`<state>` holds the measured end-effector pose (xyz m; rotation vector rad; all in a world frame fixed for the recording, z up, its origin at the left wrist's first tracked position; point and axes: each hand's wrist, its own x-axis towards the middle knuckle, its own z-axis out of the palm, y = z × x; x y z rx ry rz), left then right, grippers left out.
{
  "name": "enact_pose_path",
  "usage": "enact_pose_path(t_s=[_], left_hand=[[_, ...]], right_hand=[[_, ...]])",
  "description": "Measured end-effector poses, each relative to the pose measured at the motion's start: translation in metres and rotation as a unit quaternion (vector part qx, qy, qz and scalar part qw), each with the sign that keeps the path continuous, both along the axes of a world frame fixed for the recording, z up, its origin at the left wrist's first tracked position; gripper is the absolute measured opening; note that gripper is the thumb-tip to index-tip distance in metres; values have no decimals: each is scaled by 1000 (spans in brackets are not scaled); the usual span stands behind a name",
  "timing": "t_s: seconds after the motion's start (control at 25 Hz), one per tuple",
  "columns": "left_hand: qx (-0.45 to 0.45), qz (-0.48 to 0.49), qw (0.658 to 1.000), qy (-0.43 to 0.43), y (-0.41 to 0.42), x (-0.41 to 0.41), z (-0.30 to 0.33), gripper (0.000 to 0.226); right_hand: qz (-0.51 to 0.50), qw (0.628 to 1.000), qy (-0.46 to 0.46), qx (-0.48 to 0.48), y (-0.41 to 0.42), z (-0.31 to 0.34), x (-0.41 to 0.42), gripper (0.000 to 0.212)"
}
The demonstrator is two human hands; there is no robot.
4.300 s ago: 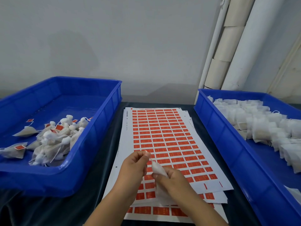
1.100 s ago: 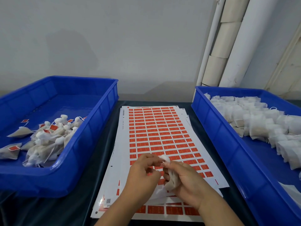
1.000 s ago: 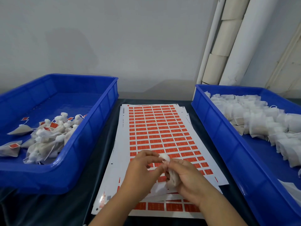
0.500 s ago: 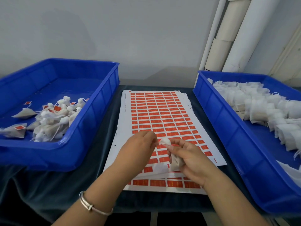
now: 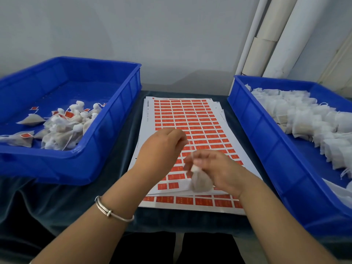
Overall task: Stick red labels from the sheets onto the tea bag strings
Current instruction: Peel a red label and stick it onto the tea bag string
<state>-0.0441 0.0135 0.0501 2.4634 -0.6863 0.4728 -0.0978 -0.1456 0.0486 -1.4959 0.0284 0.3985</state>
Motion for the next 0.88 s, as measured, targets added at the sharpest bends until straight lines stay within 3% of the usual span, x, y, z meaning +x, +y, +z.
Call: enact_pose_path(t_s=[0.08,0.16,0.28,0.36,0.4,0.52,0.68,0.88], left_hand=[[-7,-26,999,-18,0,-5,2,13],[-14,-12,1000,-15,3,-6,-2,12],[-26,40,994,98,16,-9,-28,14],[-2,34,977,210,22,-21,-55,36],[42,25,972,228,24,-26,-67,49],[104,27,975,192,25,-28,-84,63],[95,16,983,154,24,-30,-86,48],[-8,54,986,159,27,-30,-75,29]], right_hand=[[-10,998,-9,66,6,2,6,36],[-44,994,-15,101,10,-5,9,42],[-91,989,0,113,7,-21,0,37],[-122,985,21,118,4,-28,-9,31],[-136,983,29,122,3,-29,-13,30],[-174,976,48,119,6,-31,-23,34],[-195,978,68,40,17,-32,-31,50],[-134,973,89,-166,34,-37,-36,30]])
